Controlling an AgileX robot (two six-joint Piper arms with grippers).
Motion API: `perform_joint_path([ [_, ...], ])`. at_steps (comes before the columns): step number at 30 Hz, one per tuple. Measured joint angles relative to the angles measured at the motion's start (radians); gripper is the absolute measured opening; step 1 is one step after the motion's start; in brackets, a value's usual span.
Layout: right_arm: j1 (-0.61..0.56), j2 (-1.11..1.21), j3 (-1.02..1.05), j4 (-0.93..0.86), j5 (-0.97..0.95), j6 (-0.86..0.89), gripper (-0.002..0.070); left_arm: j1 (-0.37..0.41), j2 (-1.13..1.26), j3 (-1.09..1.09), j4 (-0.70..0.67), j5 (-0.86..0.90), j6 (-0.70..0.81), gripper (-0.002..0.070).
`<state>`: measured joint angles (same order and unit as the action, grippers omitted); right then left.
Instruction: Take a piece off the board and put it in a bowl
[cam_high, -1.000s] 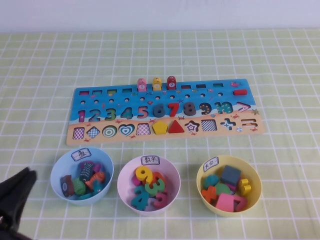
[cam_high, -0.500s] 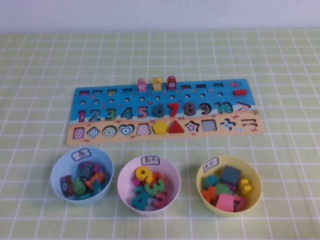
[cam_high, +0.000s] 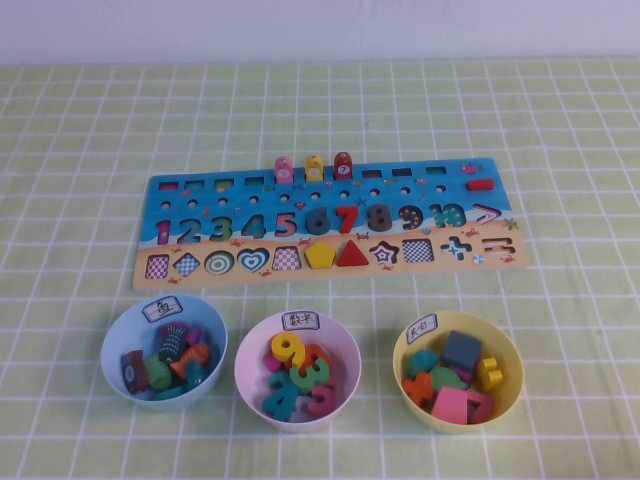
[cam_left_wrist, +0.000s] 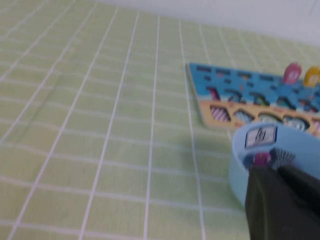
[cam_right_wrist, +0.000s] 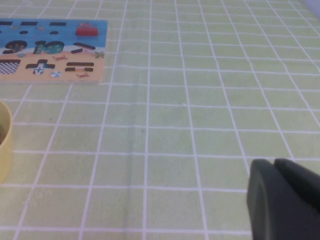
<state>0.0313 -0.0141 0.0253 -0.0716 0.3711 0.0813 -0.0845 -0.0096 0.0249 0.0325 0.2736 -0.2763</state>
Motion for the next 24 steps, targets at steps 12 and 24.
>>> perform_joint_path([
  [12, 0.000, 0.000, 0.000, 0.000, 0.000, 0.000, -0.0017, 0.000, 0.000, 0.000, -0.022, 0.095, 0.000, -0.0003],
  [24, 0.000, 0.000, 0.000, 0.000, 0.000, 0.000, -0.0017, 0.000, 0.000, 0.000, 0.007, 0.095, 0.118, -0.0003],
])
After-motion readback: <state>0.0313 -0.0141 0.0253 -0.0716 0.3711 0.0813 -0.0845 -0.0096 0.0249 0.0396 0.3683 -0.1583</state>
